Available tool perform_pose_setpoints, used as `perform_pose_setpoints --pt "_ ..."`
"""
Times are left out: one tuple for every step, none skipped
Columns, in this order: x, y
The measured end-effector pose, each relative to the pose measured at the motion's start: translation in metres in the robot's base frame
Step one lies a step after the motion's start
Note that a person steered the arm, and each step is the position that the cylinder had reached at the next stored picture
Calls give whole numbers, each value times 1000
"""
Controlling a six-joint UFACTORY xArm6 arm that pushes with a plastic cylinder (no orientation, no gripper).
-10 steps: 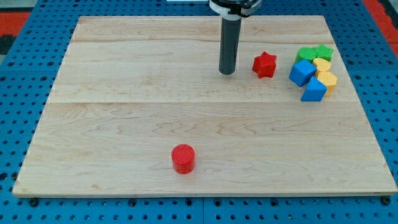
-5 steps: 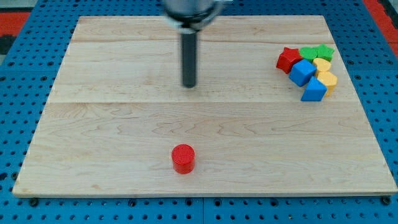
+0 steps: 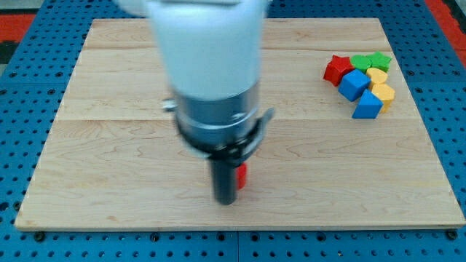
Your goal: Push the red circle into the group of blocks
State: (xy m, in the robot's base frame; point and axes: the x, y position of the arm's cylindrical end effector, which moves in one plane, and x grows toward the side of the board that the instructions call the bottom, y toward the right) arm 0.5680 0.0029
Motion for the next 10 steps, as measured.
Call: perform_pose_setpoints --pt "-31 36" --pt "-6 17" --pt "3 -34" --pt "-16 -52" --pt "-34 -35" --pt "-36 -34" --pt "-36 -32" --pt "-39 2" --pt "-55 41" --pt "-50 17"
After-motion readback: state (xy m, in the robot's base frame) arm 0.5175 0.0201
